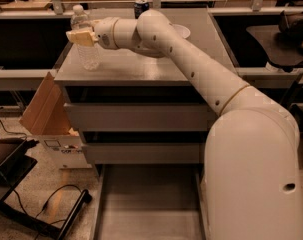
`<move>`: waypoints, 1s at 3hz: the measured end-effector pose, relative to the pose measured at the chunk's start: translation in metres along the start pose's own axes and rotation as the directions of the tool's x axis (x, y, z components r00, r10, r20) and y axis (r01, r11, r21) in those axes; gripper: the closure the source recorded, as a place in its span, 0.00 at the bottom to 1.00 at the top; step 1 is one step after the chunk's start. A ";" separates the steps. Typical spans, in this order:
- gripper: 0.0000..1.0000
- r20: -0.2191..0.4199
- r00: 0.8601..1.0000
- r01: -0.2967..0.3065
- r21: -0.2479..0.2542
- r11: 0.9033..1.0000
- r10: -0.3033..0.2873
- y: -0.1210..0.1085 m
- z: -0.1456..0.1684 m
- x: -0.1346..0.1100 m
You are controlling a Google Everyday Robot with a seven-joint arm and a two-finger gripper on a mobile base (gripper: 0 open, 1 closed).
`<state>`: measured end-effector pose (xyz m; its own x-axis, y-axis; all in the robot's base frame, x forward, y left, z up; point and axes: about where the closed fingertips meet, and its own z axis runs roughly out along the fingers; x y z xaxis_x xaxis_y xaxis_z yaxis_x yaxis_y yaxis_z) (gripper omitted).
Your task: Place water bottle into bottom drawer
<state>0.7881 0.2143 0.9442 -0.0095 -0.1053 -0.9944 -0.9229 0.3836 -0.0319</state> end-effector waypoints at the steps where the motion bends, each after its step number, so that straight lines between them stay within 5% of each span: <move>1: 0.85 0.000 1.000 -0.001 -0.004 1.000 0.001 0.002 0.003 0.000; 2: 1.00 0.000 1.000 -0.001 -0.008 1.000 0.001 0.004 0.005 0.001; 3: 1.00 0.003 1.000 0.002 -0.017 1.000 -0.002 0.011 0.004 -0.002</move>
Offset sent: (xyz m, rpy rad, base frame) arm -0.0009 0.0025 -0.0005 0.0001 0.0010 0.0036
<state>0.7794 0.2222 0.9457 -0.0069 -0.1034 -0.9946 -0.9292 0.3681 -0.0318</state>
